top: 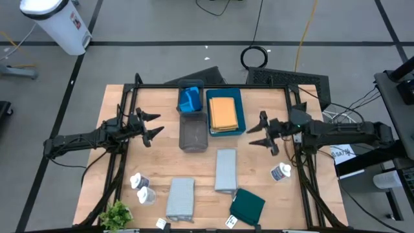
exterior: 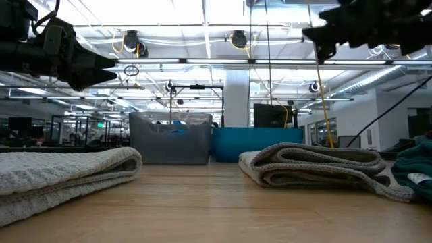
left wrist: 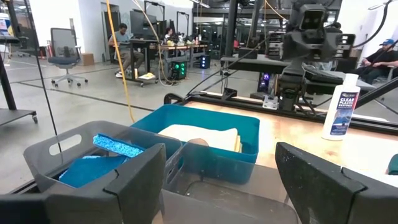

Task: Pick & Place Kitchen Items
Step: Put the gray towel into the blue bin

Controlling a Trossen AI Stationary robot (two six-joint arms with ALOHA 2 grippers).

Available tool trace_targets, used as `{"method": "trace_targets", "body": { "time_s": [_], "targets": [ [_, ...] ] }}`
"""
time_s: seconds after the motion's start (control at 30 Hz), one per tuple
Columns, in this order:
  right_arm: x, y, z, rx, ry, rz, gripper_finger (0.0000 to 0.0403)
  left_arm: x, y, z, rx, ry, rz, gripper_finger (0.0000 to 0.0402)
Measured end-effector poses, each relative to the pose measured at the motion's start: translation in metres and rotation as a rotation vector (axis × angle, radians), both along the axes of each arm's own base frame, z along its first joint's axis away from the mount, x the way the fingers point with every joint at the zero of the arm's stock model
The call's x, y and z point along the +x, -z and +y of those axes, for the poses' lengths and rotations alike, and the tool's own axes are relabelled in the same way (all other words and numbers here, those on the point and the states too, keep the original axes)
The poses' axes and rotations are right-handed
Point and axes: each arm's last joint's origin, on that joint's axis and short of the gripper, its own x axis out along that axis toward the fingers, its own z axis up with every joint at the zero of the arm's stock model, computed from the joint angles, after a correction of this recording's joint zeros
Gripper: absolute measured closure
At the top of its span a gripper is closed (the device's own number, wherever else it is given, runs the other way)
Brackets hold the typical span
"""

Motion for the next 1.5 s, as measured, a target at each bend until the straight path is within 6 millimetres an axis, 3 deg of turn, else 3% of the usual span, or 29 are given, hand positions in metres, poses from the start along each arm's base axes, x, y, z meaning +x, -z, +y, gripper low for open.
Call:
{"method": "trace_targets", "body": {
  "time_s": [0.5,0.93,1.13,1.27,1.5],
  "targets": [
    [-0.006,0.006,0.030,0.004,-0.181,-0.027,0.0218,0.000,0.000,0.000,0.000,0.000,0.000,0.0094],
    [-0.005,0.006,0.031,-0.059,-0.189,-0.058,0.0216,0.000,0.000,0.000,0.000,0.000,-0.001,0.0094],
    [0.003,0.006,0.035,0.104,-0.211,-0.023,0.0216,0.000,0.000,0.000,0.000,0.000,-0.001,0.0094],
    [0.007,0.009,0.047,0.200,-0.281,0.013,0.0216,0.000,0.000,0.000,0.000,0.000,-0.001,0.0094],
    [0.013,0.013,0.081,0.187,-0.386,-0.023,0.0216,0.000,0.000,0.000,0.000,0.000,0.000,0.0094]
  ]
}}
